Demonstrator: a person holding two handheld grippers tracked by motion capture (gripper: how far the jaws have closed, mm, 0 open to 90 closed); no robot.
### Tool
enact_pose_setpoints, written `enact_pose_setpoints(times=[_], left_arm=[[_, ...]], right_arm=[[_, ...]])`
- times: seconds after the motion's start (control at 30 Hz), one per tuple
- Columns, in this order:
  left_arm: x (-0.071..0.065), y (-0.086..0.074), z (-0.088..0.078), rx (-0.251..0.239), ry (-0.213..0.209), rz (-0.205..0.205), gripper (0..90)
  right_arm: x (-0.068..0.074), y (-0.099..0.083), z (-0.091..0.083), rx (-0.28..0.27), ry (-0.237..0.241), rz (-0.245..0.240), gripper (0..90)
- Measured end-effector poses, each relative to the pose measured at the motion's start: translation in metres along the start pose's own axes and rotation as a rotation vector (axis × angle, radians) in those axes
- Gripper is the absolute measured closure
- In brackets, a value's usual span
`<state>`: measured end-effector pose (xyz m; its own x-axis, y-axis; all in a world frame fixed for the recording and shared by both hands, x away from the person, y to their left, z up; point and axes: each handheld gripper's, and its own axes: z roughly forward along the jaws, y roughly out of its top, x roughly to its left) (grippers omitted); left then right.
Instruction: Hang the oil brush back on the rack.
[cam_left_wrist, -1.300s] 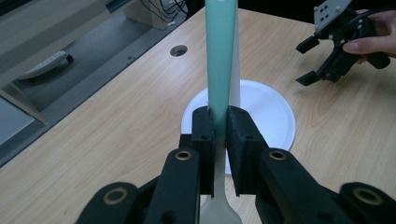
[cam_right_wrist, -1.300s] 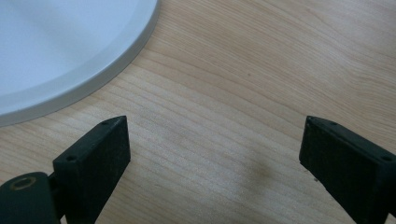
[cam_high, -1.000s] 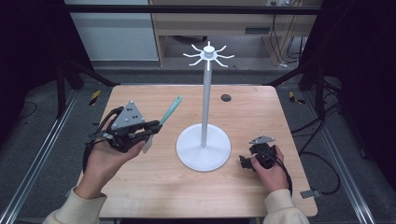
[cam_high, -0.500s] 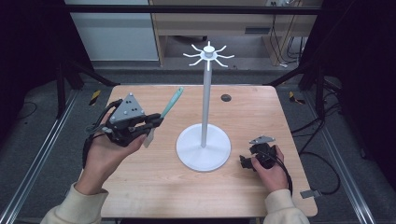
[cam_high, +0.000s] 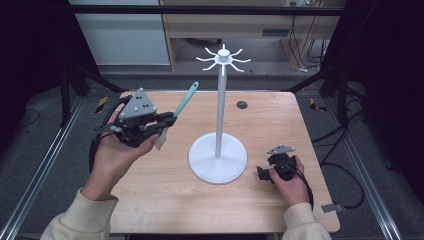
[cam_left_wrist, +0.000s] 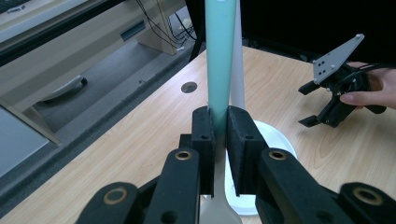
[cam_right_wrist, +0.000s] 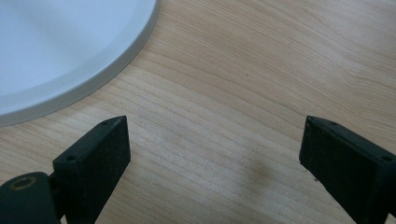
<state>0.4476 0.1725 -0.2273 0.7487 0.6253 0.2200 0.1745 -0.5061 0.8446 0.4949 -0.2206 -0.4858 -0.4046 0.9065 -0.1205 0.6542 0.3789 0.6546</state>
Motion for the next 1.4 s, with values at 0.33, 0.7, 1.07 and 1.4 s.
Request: enact_pose_setpoints(times=[0.33,0.7,1.07,1.4], left_arm=[[0.003,0.014,-0.005,-0.025,0.006,0.001,81.7],[0.005,0.024,-0.006,-0.043,0.003,-0.003,81.6],[0.004,0.028,-0.001,-0.036,-0.004,0.005,81.6],[0.005,0.029,0.004,-0.03,-0.006,0.004,81.6]], right_arm=[[0.0,0.0,0.0,0.001,0.001,0.0,9.3],[0.0,0.0,0.0,0.003,0.001,0.003,9.3],[0.0,0.0,0.001,0.0,0.002,-0.001,9.3],[0.0,0.0,0.001,0.0,0.004,-0.002,9.3]])
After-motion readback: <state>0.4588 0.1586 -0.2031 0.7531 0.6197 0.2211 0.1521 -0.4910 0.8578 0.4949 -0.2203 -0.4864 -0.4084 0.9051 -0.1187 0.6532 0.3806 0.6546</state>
